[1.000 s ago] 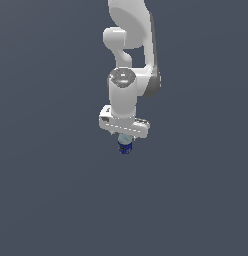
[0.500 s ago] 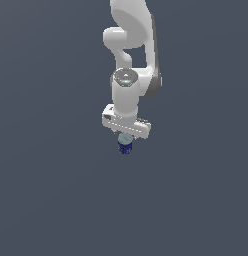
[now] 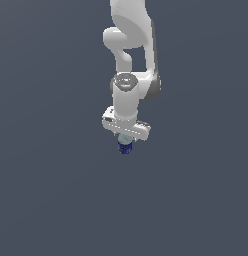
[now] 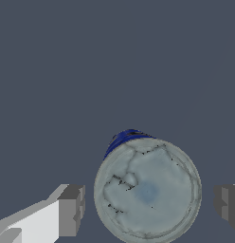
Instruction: Pick up the object and move it to a goal position.
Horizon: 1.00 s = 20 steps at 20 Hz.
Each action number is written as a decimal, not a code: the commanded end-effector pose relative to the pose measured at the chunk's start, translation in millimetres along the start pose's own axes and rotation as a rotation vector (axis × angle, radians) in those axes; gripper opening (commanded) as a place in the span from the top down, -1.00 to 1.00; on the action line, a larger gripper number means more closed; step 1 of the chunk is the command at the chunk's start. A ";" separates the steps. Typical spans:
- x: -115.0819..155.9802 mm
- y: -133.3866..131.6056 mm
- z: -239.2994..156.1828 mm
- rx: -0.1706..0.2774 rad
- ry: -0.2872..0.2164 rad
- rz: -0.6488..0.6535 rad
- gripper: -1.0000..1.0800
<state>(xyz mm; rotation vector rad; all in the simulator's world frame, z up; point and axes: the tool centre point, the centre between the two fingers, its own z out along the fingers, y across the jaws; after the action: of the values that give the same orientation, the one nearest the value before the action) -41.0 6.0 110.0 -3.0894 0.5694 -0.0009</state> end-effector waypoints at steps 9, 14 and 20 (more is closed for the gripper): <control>-0.5 0.1 35.6 0.000 0.000 0.003 -0.92; -0.4 0.0 35.8 0.000 0.000 0.003 1.00; -0.4 0.0 35.8 0.000 0.000 0.003 1.00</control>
<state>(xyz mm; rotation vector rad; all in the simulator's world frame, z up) -41.6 7.0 75.2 -3.0886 0.5725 0.0002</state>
